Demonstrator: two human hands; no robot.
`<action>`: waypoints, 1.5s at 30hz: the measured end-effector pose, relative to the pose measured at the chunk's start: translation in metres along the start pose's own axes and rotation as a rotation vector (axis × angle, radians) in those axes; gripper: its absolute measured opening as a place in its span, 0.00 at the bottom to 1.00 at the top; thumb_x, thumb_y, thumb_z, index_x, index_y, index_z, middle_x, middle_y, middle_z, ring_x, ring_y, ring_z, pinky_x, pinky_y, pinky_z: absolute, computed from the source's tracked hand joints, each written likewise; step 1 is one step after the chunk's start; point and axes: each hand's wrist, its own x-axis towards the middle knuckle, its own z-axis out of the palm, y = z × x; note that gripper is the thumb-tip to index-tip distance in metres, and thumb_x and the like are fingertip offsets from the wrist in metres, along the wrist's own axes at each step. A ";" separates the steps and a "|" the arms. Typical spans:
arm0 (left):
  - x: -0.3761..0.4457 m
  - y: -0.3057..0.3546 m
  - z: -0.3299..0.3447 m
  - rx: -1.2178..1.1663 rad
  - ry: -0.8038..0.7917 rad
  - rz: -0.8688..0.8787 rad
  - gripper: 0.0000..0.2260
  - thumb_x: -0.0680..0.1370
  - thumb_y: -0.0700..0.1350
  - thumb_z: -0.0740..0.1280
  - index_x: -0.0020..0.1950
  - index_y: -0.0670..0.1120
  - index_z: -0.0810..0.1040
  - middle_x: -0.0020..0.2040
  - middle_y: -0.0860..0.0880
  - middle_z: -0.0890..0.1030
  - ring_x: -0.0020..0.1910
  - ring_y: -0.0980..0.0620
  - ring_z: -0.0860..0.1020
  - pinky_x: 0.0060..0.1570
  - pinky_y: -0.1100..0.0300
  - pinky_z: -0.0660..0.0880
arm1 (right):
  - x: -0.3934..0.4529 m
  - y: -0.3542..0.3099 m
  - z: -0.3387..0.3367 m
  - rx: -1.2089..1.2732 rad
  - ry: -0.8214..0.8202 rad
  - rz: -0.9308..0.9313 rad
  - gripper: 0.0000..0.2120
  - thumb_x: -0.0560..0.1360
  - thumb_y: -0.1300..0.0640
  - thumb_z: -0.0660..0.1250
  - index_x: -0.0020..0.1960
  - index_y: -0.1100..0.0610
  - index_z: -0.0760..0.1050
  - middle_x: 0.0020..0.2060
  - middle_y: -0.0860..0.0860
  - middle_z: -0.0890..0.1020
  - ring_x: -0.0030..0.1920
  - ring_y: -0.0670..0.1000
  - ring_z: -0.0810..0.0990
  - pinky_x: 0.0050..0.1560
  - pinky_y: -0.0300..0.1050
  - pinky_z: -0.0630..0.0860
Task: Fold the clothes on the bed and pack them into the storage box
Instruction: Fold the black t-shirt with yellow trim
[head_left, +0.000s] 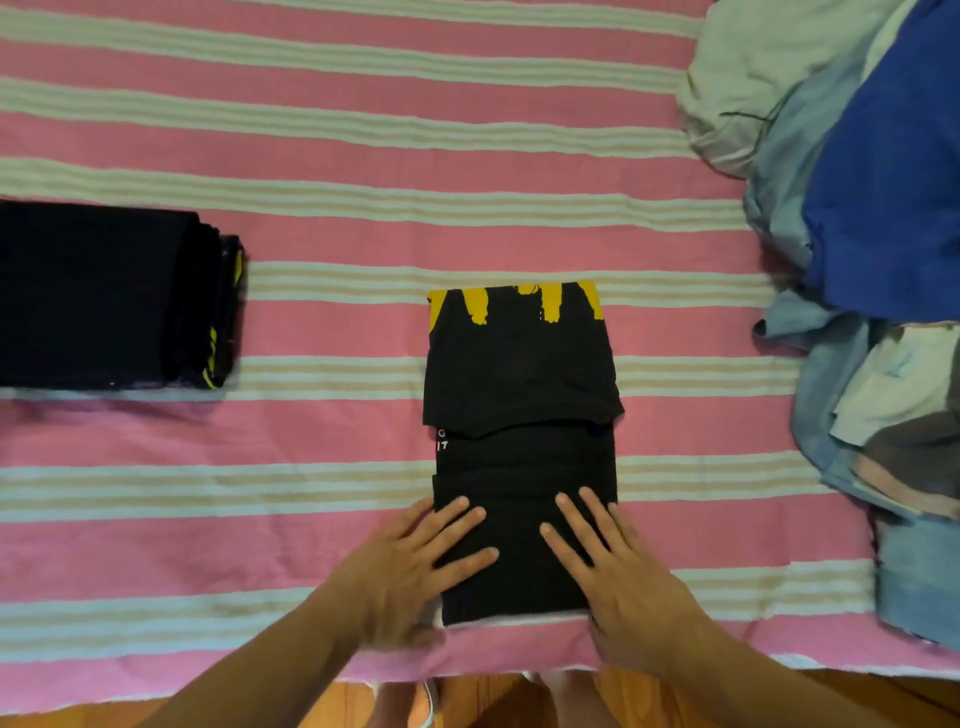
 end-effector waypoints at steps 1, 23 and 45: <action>0.003 -0.001 0.006 -0.017 0.040 -0.010 0.40 0.79 0.70 0.55 0.80 0.61 0.33 0.78 0.48 0.27 0.76 0.48 0.24 0.71 0.46 0.22 | 0.004 -0.004 0.002 0.011 -0.015 0.010 0.55 0.71 0.43 0.70 0.79 0.47 0.31 0.77 0.57 0.29 0.76 0.62 0.26 0.76 0.67 0.36; 0.104 -0.078 -0.124 -1.143 0.774 -1.089 0.18 0.82 0.50 0.61 0.69 0.45 0.71 0.56 0.49 0.78 0.56 0.42 0.78 0.53 0.51 0.75 | 0.124 0.114 -0.136 1.320 0.523 0.659 0.12 0.81 0.63 0.62 0.61 0.53 0.75 0.57 0.50 0.80 0.55 0.52 0.79 0.53 0.47 0.75; -0.216 -0.187 -0.151 -1.065 1.028 -1.228 0.20 0.80 0.53 0.69 0.69 0.47 0.71 0.61 0.47 0.81 0.59 0.47 0.79 0.53 0.58 0.71 | 0.145 -0.176 -0.314 1.913 0.241 0.124 0.06 0.82 0.59 0.65 0.56 0.54 0.79 0.51 0.52 0.87 0.47 0.49 0.86 0.48 0.47 0.82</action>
